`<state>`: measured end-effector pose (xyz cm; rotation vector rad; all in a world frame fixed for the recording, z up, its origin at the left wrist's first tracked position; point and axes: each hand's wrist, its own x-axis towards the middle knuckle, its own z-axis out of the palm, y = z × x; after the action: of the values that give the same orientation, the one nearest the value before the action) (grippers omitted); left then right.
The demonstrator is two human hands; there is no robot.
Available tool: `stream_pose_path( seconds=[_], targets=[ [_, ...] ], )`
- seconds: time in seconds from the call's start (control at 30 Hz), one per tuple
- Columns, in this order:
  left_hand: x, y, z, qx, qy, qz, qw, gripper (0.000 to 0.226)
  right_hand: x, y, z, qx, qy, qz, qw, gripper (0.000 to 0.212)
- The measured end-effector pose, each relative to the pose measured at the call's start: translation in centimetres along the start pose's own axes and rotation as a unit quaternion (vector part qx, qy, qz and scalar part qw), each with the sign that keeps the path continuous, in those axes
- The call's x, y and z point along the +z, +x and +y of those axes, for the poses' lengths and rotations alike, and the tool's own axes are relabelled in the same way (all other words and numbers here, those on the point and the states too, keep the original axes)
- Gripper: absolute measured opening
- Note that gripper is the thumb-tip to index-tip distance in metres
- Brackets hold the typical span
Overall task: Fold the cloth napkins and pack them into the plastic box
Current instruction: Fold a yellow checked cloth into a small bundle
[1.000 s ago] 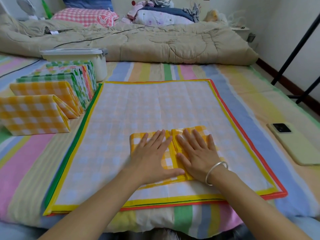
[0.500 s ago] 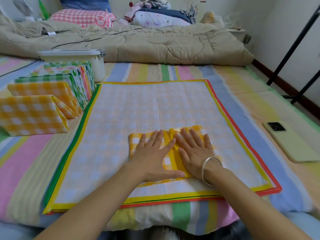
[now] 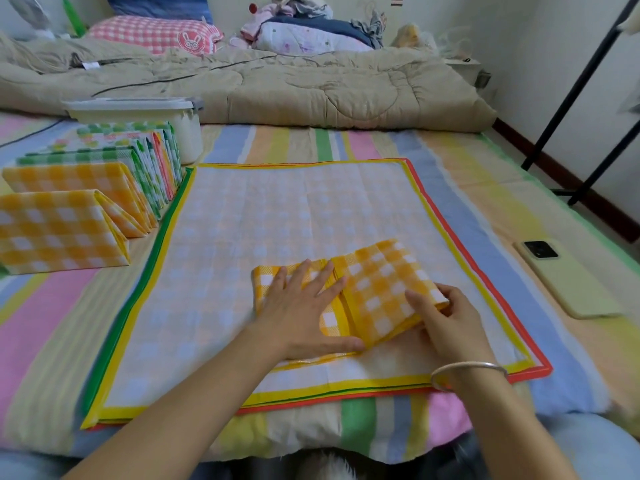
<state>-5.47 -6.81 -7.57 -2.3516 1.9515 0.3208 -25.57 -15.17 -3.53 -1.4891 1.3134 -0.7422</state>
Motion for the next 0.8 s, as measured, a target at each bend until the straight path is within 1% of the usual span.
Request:
stream_pose_path(
  seconds=[0.03, 0.07, 0.1, 0.17, 0.2, 0.23, 0.37, 0.43, 0.47, 0.5, 0.53, 0.57, 0.6, 0.63, 0.67, 0.73, 0.77, 0.8],
  targets=[
    [0.1, 0.0, 0.0, 0.0, -0.003, 0.002, 1.0, 0.121, 0.8, -0.7, 0.0, 0.0, 0.052, -0.011, 0.999, 0.034],
    [0.2, 0.0, 0.0, 0.0, -0.005, 0.005, 1.0, 0.123, 1.8, -1.4, 0.2, -0.009, 0.054, -0.028, 0.998, 0.033],
    [0.3, 0.0, -0.1, 0.0, -0.004, 0.007, 1.0, 0.125, 2.8, -1.9, 0.6, -0.022, 0.015, -0.044, 0.999, 0.033],
    [0.4, 0.0, -0.1, 0.002, -0.007, 0.01, 1.0, 0.126, 4.1, -2.6, 1.1, -0.06, -0.124, -0.045, 0.989, 0.03],
    [0.5, 0.0, -0.1, 0.003, -0.012, 0.011, 1.0, 0.126, 4.5, -2.8, 1.2, -0.082, -0.168, -0.031, 0.982, 0.027],
    [0.5, 0.0, -0.2, 0.005, -0.017, 0.012, 1.0, 0.124, 4.6, -2.8, 1.1, -0.098, -0.182, -0.026, 0.978, 0.025],
    [0.8, -0.2, -0.8, 0.033, -0.068, 0.008, 0.997, 0.119, 4.5, -2.8, 1.2, -0.143, -0.155, -0.069, 0.975, 0.021],
    [0.6, 0.2, -1.3, 0.042, -0.091, -0.011, 0.995, 0.115, 4.4, -2.6, 1.3, -0.173, -0.17, -0.07, 0.968, 0.02],
    [0.3, 0.5, -1.6, 0.038, -0.108, -0.021, 0.993, 0.107, 4.4, -2.6, 1.2, -0.195, -0.19, -0.062, 0.96, 0.018],
    [0.0, 0.8, -1.9, 0.031, -0.134, -0.026, 0.99, 0.096, 4.5, -2.7, 1.2, -0.225, -0.206, -0.056, 0.951, 0.022],
    [-0.3, 0.9, -2.1, 0.026, -0.166, -0.029, 0.985, 0.085, 4.7, -2.9, 1.1, -0.265, -0.221, -0.05, 0.937, 0.035],
    [-0.5, 0.8, -2.3, 0.027, -0.194, -0.027, 0.98, 0.081, 4.8, -3.1, 1.0, -0.306, -0.232, -0.051, 0.922, 0.045],
    [-0.5, 0.7, -2.4, 0.031, -0.206, -0.021, 0.978, 0.085, 4.9, -3.3, 0.8, -0.33, -0.241, -0.054, 0.911, 0.046],
    [-0.3, 0.5, -2.3, 0.037, -0.198, -0.014, 0.979, 0.095, 4.9, -3.3, 0.6, -0.345, -0.246, -0.058, 0.904, 0.043],
    [-0.1, 0.3, -2.1, 0.04, -0.176, -0.006, 0.984, 0.104, 4.9, -3.1, 0.6, -0.337, -0.249, -0.057, 0.906, 0.039],
    [0.5, 0.2, -1.8, 0.035, -0.139, 0.012, 0.99, 0.112, 4.9, -2.2, 0.7, -0.281, -0.227, -0.08, 0.929, 0.032],
    [0.7, 0.3, -1.7, 0.032, -0.135, 0.019, 0.99, 0.114, 4.8, -1.8, 0.6, -0.253, -0.209, -0.093, 0.94, 0.025],
    [0.7, 0.3, -1.6, 0.03, -0.133, 0.023, 0.99, 0.115, 4.7, -1.6, 0.4, -0.227, -0.195, -0.097, 0.949, 0.012]
  ],
)
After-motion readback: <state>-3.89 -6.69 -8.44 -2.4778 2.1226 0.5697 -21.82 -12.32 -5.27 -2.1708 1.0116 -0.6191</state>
